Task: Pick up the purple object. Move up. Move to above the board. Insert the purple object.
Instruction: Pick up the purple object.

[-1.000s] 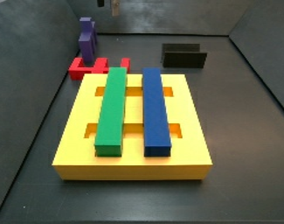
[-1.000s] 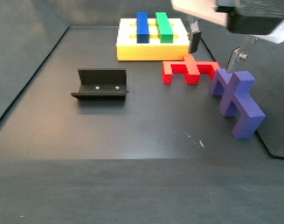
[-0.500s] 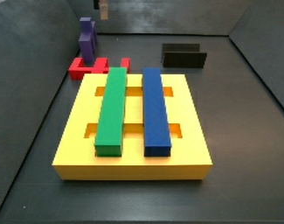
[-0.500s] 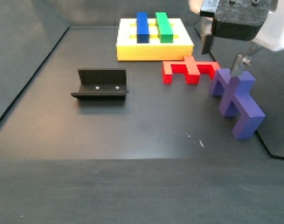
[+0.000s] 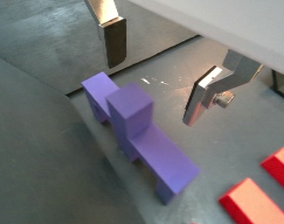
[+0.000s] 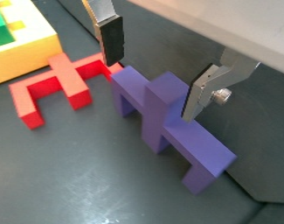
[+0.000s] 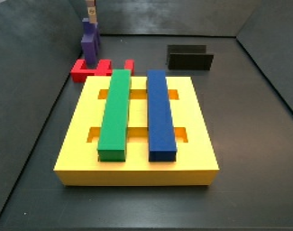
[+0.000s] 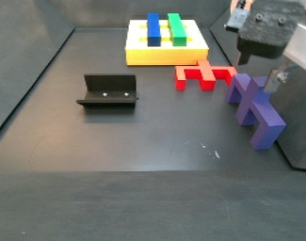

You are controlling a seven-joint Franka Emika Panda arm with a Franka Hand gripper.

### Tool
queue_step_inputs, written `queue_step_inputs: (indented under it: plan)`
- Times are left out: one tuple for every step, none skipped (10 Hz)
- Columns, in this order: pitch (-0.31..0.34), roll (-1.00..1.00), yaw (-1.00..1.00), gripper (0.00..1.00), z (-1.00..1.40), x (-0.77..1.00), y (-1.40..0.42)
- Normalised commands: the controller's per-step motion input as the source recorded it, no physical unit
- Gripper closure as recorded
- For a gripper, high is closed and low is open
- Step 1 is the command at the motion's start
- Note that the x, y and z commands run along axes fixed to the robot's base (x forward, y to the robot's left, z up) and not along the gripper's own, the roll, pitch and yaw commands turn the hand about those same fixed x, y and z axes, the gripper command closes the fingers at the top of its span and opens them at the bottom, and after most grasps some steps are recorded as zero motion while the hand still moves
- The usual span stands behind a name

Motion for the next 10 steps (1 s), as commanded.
queue_step_inputs:
  plan:
    - [0.0,-0.18,0.0,0.0,-0.25,-0.1,0.09]
    - [0.0,-0.1,0.0,0.0,-0.13,-0.07,-0.01]
    - [0.0,0.0,0.0,0.0,-0.16,-0.06,-0.05]
    - [0.0,0.0,0.0,0.0,-0.19,-0.05,-0.04]
    - [0.0,0.02,-0.01,0.0,-0.21,-0.07,-0.03]
    - [0.0,0.08,-0.09,0.0,-0.23,-0.14,-0.07]
    - [0.0,0.14,-0.15,0.0,-0.22,-0.08,-0.04]
    - [0.017,0.21,-0.25,0.0,-0.23,-0.01,-0.01]
    - [0.037,0.25,-0.37,0.0,-0.19,-0.03,0.0]
    - [0.021,0.26,-0.33,0.0,-0.13,-0.14,0.0]
